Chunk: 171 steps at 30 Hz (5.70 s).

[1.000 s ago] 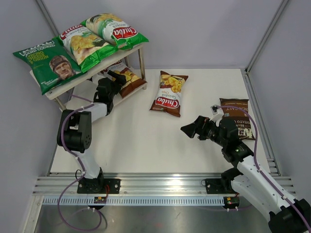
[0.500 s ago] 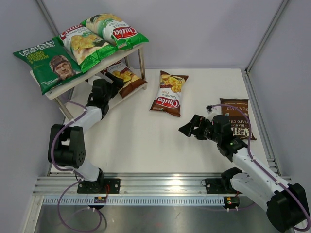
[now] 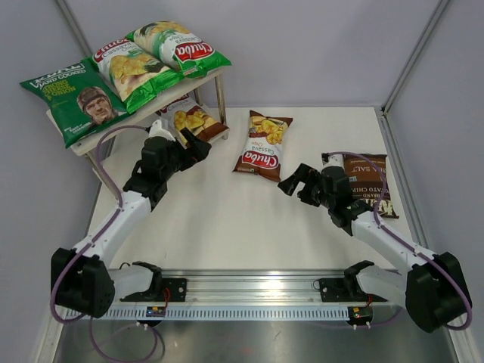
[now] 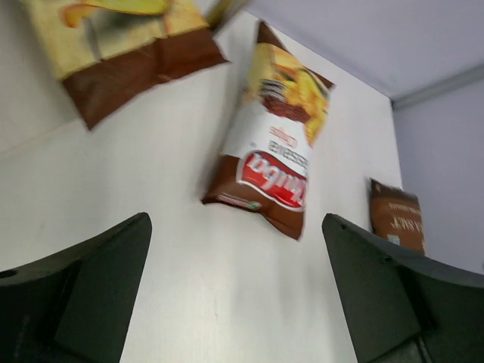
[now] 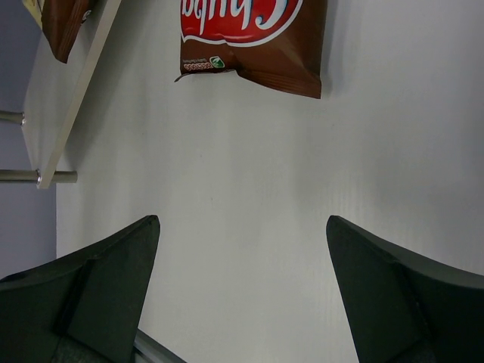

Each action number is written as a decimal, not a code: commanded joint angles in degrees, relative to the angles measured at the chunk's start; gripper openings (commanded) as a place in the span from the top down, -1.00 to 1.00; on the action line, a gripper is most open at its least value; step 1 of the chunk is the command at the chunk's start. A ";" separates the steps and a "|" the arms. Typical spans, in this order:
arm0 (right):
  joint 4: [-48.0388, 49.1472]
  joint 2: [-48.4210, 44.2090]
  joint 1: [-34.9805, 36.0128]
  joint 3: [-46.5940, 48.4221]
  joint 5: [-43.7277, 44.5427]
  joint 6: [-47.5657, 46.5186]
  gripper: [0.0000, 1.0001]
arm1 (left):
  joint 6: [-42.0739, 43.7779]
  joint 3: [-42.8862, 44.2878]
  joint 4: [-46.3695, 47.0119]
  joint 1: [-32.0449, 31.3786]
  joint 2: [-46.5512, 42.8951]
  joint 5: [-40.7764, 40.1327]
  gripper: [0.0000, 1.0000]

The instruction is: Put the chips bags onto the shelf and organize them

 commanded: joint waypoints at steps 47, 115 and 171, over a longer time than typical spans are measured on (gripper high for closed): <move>-8.27 -34.38 -0.45 -3.20 -9.49 -1.35 -0.99 | 27.10 42.37 -7.40 -8.63 53.48 21.89 -0.98; 49.22 -12.94 -0.45 -19.99 -11.60 14.11 -0.55 | -22.73 -15.28 57.90 -39.84 10.51 -1.84 0.92; 75.78 63.33 25.82 41.59 0.17 17.89 0.78 | 24.11 33.15 -54.87 -39.92 -25.79 -51.06 -0.98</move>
